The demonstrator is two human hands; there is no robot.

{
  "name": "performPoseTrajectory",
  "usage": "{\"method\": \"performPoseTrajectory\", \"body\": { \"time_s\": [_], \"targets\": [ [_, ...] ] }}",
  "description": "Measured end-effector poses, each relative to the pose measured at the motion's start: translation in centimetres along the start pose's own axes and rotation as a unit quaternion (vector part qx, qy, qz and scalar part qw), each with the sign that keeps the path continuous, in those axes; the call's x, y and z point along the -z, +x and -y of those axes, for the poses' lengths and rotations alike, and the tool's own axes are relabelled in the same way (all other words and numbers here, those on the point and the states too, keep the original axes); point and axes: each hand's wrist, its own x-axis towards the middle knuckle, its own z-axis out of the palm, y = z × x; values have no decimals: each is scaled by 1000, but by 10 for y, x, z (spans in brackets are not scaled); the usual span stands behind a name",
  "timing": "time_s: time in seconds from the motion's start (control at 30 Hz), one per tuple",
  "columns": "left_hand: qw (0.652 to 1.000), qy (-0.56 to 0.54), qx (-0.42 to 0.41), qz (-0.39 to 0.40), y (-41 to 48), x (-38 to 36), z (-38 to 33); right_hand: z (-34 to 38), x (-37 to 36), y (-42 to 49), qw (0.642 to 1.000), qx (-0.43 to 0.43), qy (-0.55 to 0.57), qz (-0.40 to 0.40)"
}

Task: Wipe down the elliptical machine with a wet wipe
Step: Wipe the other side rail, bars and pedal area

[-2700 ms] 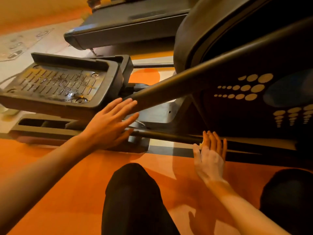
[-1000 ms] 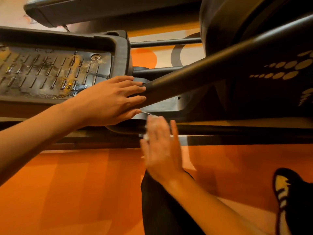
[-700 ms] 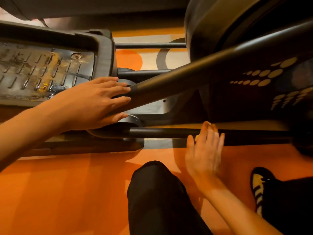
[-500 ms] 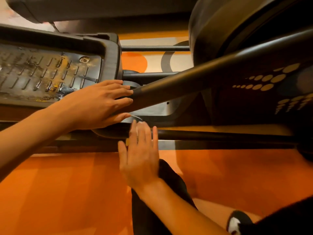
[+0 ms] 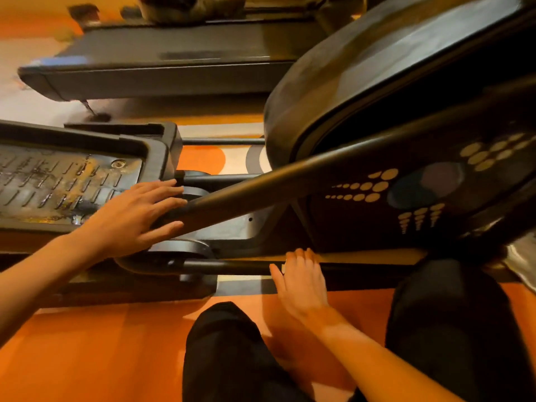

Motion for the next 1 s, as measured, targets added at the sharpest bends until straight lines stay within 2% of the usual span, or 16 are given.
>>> {"method": "performPoseTrajectory", "body": {
  "time_s": [0.07,0.17,0.3,0.4,0.5,0.7,0.87,0.93,1.0],
  "targets": [
    [999,-18,7,-39,15,-6,-28,1,10,4,999,6,20,-32],
    [991,-72,3,-117,51,-22,-80,-9,37,-1,981,31,112,-157],
    [963,-112,-78,-235,127,-17,-135,-56,123,11,948,62,137,-281],
    [944,-104,-147,-278,184,8,-168,-106,207,22,920,86,74,-375],
    [937,-78,-178,-290,230,26,-190,-152,274,33,895,64,-18,-442],
    [935,9,-216,-282,279,20,-208,-214,331,45,858,38,-155,-488],
    [942,7,-208,-263,288,20,-203,-216,317,70,879,-120,-197,-417],
    [946,-11,-212,-247,287,20,-203,-218,304,70,886,-131,-198,-399],
    [950,-23,-213,-227,284,19,-202,-215,290,65,901,-87,-189,-381]
  ]
}}
